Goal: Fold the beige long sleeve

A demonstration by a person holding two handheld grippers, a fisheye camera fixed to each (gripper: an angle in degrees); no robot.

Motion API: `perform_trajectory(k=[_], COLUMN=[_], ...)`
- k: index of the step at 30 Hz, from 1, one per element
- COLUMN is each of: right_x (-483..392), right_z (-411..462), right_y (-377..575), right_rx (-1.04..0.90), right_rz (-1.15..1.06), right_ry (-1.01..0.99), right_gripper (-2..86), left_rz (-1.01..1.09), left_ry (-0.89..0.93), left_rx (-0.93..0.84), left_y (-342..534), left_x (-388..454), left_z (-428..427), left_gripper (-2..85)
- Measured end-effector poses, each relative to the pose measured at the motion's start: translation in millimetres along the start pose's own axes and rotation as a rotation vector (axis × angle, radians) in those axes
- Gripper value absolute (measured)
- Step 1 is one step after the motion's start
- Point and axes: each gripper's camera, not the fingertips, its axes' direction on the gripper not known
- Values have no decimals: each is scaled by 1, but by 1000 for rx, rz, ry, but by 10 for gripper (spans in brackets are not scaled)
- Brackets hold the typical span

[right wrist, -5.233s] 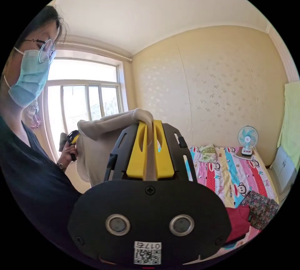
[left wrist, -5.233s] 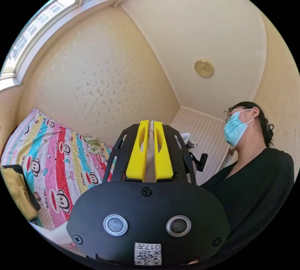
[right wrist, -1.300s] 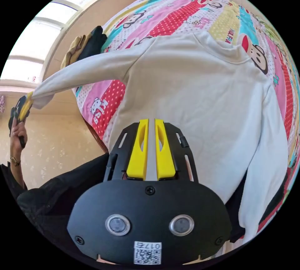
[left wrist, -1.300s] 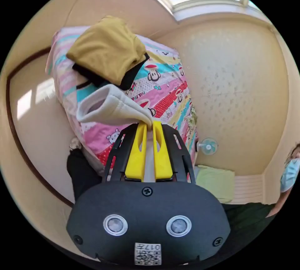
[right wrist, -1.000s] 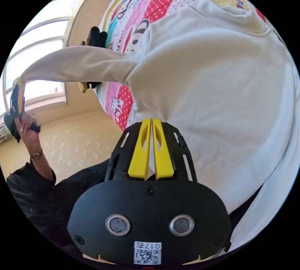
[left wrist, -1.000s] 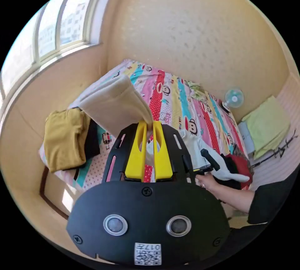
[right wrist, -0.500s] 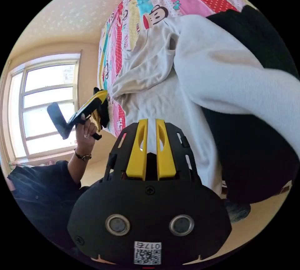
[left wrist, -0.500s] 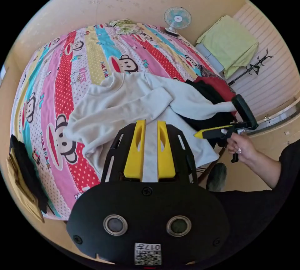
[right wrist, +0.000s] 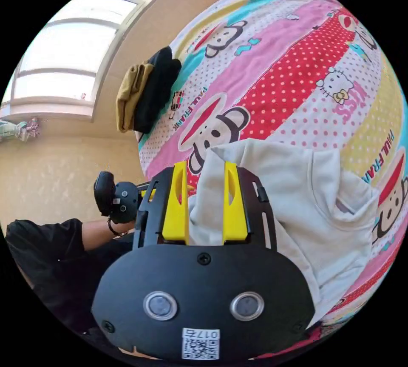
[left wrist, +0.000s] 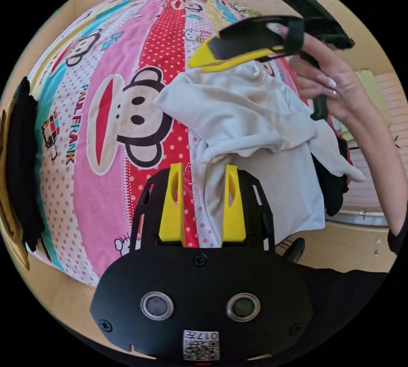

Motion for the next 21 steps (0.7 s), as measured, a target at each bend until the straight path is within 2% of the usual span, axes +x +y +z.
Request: perform_trajectory(k=[2,4,6,8,10,12,16,19,21], right_x=[-1,-5,-13,-10,3,28,29,-1,-4], right_z=[27,15,-24,-31,-7,57,38,16,9], right_y=[-15,-5,30,40,27,-1,40,123,210], right_rx=[-93,63,402,496,487,305,481,593,604], right_rz=[8,57,157,207,206,202,229,241,402], right_ry=[67,105,164,144,110,61,-100,55,220], right_gripper=[58,47,41,40,41,47,61,76,88], left_rz=[-11,-42,-160,-228,-302,-350,-416,-397,-431], left_ry=[-23,37,140,241,206,104,270,239,124], left_rx=[29,120,257,335,320,199,222,267,217], left_y=[0,10,34,48,49,39,46,68,84], left_x=[-6,-19,-45,-60,-68,-79,-112,-121,-125], left_z=[4,-9,-29,-34,-26,2,7,-3,-9], left_gripper=[91,50,24,19,19,25,53,75,52])
